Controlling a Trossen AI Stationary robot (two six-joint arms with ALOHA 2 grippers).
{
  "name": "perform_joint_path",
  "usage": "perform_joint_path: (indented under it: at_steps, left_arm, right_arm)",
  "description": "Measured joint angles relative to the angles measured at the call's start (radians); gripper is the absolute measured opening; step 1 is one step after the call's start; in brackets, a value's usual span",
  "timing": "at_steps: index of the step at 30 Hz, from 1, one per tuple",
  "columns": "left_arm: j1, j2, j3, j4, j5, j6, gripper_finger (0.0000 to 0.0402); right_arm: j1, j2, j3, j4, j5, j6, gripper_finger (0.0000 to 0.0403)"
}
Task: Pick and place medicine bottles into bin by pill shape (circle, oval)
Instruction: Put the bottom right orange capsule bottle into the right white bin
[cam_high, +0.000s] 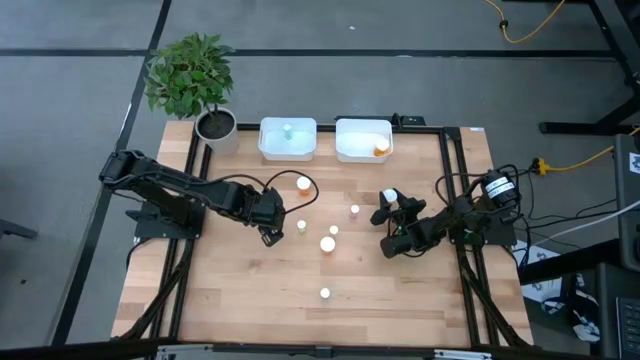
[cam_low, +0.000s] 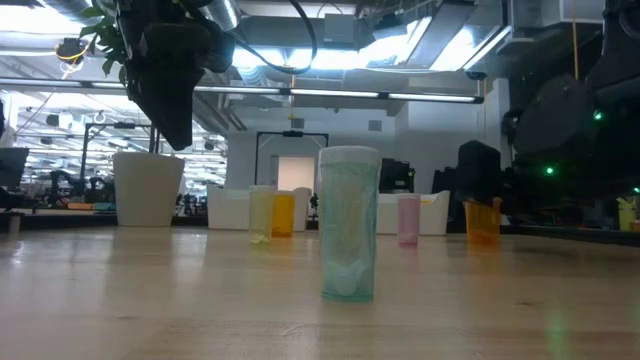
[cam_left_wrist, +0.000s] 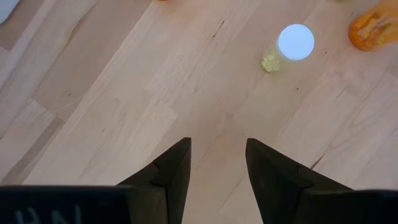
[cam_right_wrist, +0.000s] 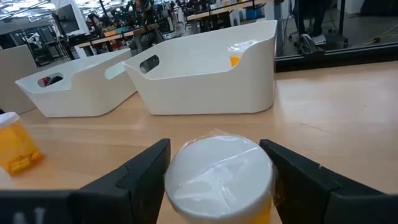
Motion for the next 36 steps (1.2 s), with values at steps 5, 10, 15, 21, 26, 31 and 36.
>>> perform_joint_path:
  at_steps: [5, 10, 15, 21, 26, 31, 36]
  left_arm:
    - [0.000, 0.000, 0.000, 0.000, 0.000, 0.000, 0.0147]
    - [0.000, 0.000, 0.000, 0.000, 0.000, 0.000, 0.0147]
    - [0.000, 0.000, 0.000, 0.000, 0.000, 0.000, 0.0147]
    - [0.000, 0.000, 0.000, 0.000, 0.000, 0.000, 0.0147]
    - [0.000, 0.000, 0.000, 0.000, 0.000, 0.000, 0.0147]
    - [0.000, 0.000, 0.000, 0.000, 0.000, 0.000, 0.0147]
    - [0.000, 0.000, 0.000, 0.000, 0.000, 0.000, 0.0147]
  right_arm:
    - [0.000, 0.000, 0.000, -0.001, 0.001, -0.001, 0.0247]
    - [0.000, 0.000, 0.000, -0.001, 0.001, -0.001, 0.0248]
    - [0.000, 0.000, 0.000, -0.002, 0.023, -0.002, 0.0248]
    - [-0.006, 0.000, 0.000, -0.003, 0.027, 0.003, 0.0249]
    - [-0.006, 0.000, 0.000, 0.005, 0.023, 0.004, 0.0275]
    - [-0.006, -0.001, 0.000, 0.006, 0.062, 0.004, 0.0320]
    - [-0.006, -0.046, 0.000, 0.001, 0.150, 0.000, 0.0335]
